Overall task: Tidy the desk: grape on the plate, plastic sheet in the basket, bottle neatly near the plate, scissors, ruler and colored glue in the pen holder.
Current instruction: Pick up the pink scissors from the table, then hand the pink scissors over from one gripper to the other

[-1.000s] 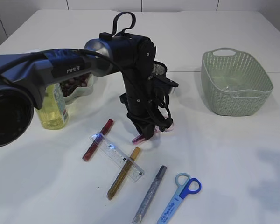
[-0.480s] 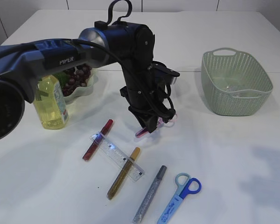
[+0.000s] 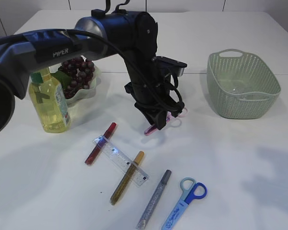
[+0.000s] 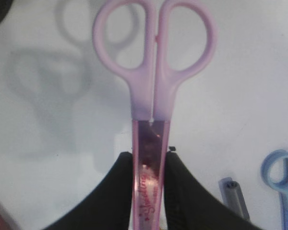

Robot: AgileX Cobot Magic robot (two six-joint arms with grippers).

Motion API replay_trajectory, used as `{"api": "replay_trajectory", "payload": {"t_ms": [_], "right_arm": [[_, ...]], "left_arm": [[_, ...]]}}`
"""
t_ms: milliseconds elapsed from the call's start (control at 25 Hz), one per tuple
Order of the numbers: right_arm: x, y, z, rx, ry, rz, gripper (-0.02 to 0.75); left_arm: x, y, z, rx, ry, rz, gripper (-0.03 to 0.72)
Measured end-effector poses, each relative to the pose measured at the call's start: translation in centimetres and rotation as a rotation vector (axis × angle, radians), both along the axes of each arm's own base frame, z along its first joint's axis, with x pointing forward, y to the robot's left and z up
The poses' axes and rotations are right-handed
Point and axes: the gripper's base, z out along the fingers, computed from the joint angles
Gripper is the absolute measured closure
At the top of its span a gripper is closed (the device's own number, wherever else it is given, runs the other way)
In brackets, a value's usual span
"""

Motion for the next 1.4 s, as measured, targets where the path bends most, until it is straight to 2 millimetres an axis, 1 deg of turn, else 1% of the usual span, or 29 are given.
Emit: {"api": "replay_trajectory", "payload": {"t_ms": [200, 360, 600, 840, 1200, 1400], "right_arm": [[1.1, 0.5, -0.5, 0.049, 0.021, 0.009, 0.195], [2.5, 1.1, -0.8, 0.113, -0.012, 0.035, 0.21], [4.1, 1.4, -0.5, 0.164, -0.135, 0.03, 0.248], [5.3, 1.5, 0.3, 0.219, -0.277, -0.02, 0.259], [8.6, 3.2, 0.0, 0.434, -0.393, 0.038, 0.259], [10.3, 3.7, 0.1, 0.526, -0.496, 0.067, 0.259]], "left_arm": [[-0.3, 0.0, 2.1, -0.035, -0.02, 0.012, 0.547], [-0.7, -0.1, 3.8, -0.069, -0.034, 0.014, 0.547], [-1.5, -0.6, 5.6, -0.105, -0.042, 0.004, 0.547], [-2.0, -0.4, 7.8, -0.136, -0.062, 0.01, 0.547], [-2.8, -0.3, 9.9, -0.201, -0.054, 0.018, 0.547], [-3.2, -0.3, 11.1, -0.239, -0.05, 0.02, 0.547]]}}
